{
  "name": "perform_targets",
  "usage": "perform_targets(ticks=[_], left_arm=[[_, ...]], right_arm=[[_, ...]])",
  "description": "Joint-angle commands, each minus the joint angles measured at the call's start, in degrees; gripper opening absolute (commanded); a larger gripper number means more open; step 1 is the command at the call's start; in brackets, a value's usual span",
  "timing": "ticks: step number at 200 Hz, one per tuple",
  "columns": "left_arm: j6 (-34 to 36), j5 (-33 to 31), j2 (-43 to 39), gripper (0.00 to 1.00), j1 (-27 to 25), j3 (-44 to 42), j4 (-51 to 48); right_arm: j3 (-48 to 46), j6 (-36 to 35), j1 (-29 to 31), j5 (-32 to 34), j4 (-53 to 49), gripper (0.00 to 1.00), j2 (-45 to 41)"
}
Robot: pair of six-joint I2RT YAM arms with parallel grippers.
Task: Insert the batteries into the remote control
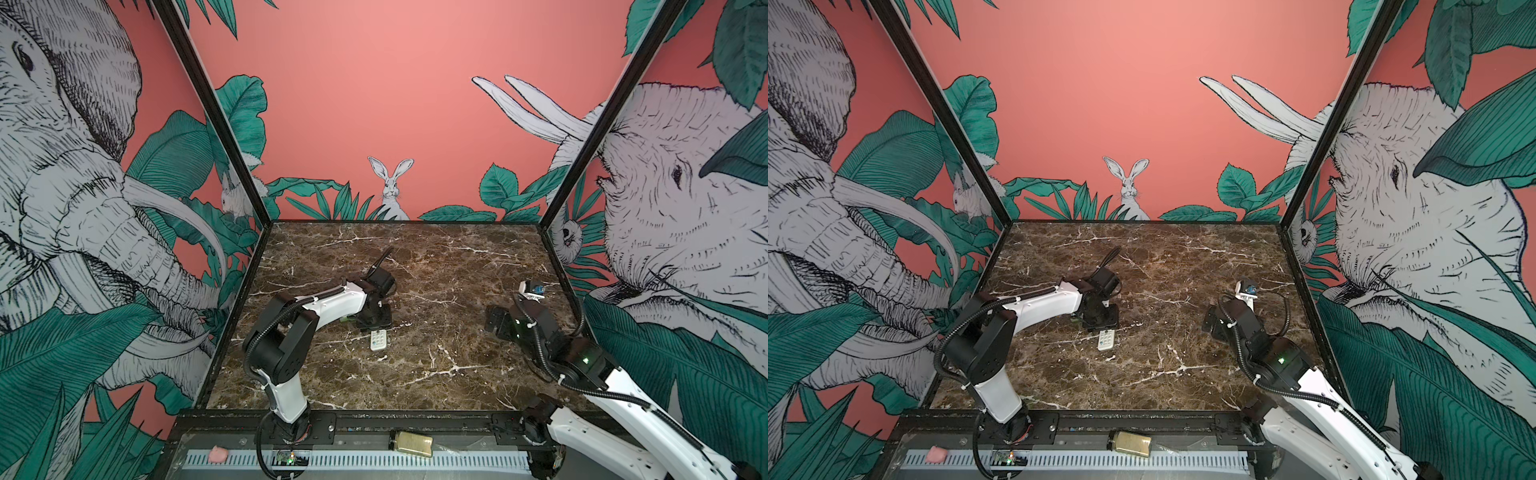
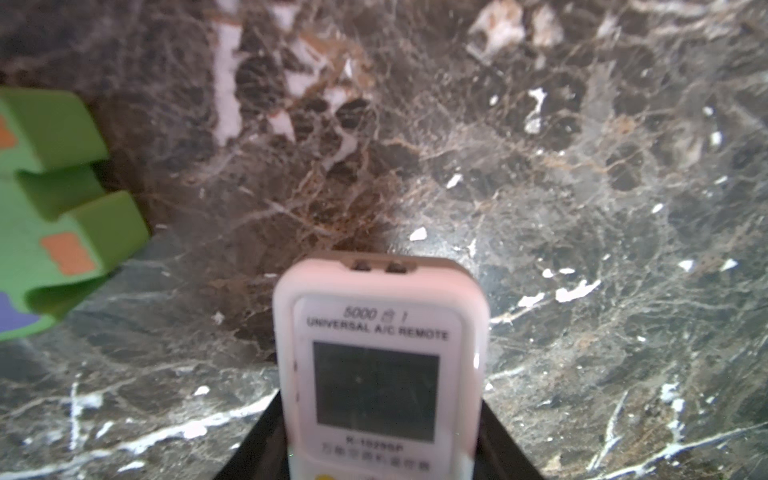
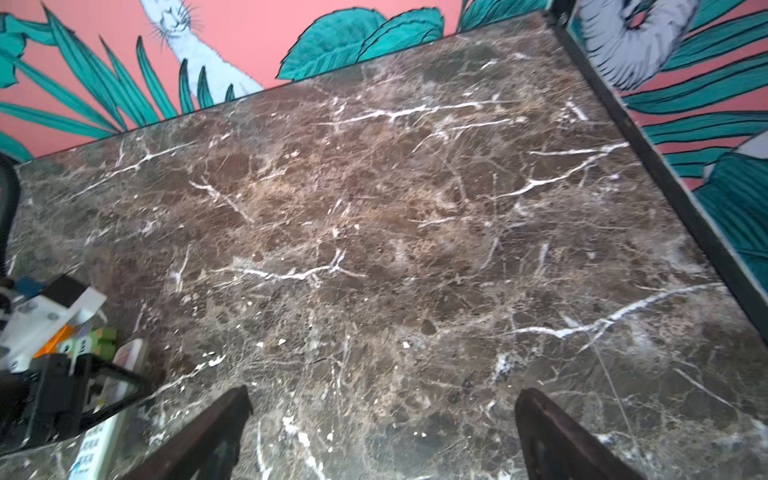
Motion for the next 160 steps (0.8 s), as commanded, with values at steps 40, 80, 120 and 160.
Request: perform_targets(ticks=[40, 80, 120, 160], left_arm=[[-0.9, -0.3, 1.4, 0.28, -0.7, 0.8, -1.2], [-1.0, 0.7, 1.5, 0.35, -0.6, -0.1, -0.5], [-0.8, 1.2, 0.4, 0.61, -0.8, -0.4, 0.0], [0.1, 1.6, -0.9, 0.83, -0.8, -0.3, -0.2]], right_arm=[[-2.7, 3.1, -0.3, 3.4, 2.8, 0.99, -2.4], [-4.0, 4.0, -0.4, 4.6, 3.7, 0.99, -3.3], [-4.5, 2.3, -0.5, 4.3, 5.7, 0.99, -3.7], [-5.4, 1.4, -0.8, 5.0, 7.7, 0.99, -1.9]])
